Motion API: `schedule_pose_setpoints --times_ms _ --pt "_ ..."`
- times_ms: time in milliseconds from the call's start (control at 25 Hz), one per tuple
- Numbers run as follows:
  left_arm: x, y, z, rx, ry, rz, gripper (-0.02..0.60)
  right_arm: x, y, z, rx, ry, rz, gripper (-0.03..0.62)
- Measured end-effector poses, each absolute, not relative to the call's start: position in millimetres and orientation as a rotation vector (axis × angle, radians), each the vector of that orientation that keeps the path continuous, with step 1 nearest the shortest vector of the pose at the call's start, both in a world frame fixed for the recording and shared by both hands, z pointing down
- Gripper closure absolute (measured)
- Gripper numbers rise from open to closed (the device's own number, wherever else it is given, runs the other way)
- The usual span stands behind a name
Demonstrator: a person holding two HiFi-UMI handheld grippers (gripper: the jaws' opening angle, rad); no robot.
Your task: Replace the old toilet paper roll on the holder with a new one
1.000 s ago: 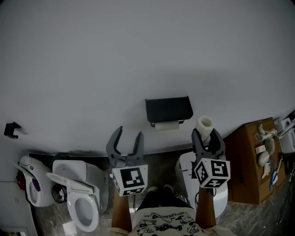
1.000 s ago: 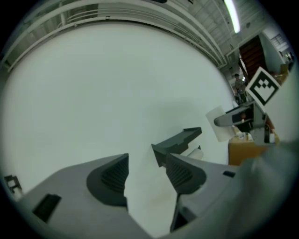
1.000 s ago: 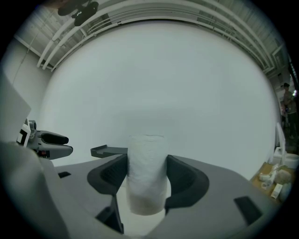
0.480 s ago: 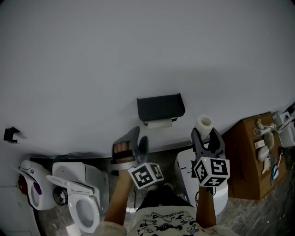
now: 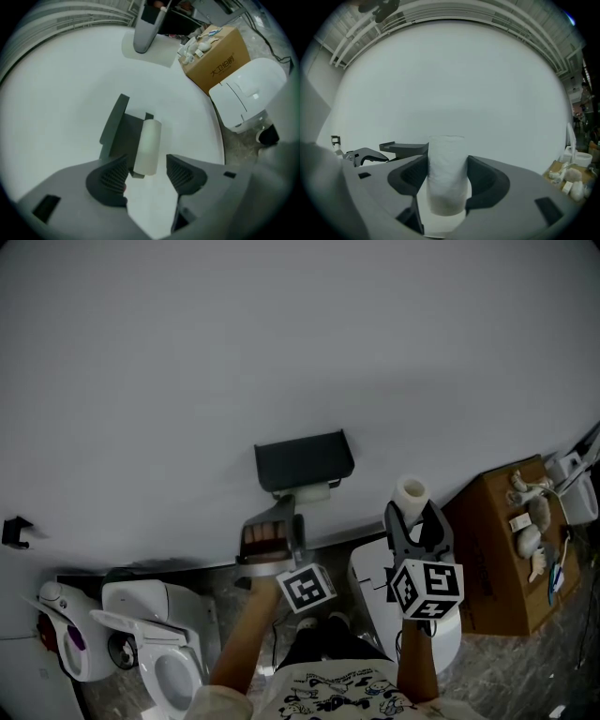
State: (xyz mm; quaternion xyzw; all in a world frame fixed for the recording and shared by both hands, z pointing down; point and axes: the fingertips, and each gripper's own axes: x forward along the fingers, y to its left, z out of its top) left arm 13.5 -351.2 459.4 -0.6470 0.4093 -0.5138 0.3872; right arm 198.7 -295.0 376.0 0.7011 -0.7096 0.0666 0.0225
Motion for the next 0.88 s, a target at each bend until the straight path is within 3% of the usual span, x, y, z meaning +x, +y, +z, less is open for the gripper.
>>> schedule_pose_setpoints --times_ms 680,880 --pt "41 -379 464 -1.475 0.981 -1.365 0.342 235 -289 382 2.244 -2.129 0.234 0.319" --pt "39 -380 463 -1.434 0.989 -1.375 0.375 239 -288 382 2.256 -2.121 0.236 0.319"
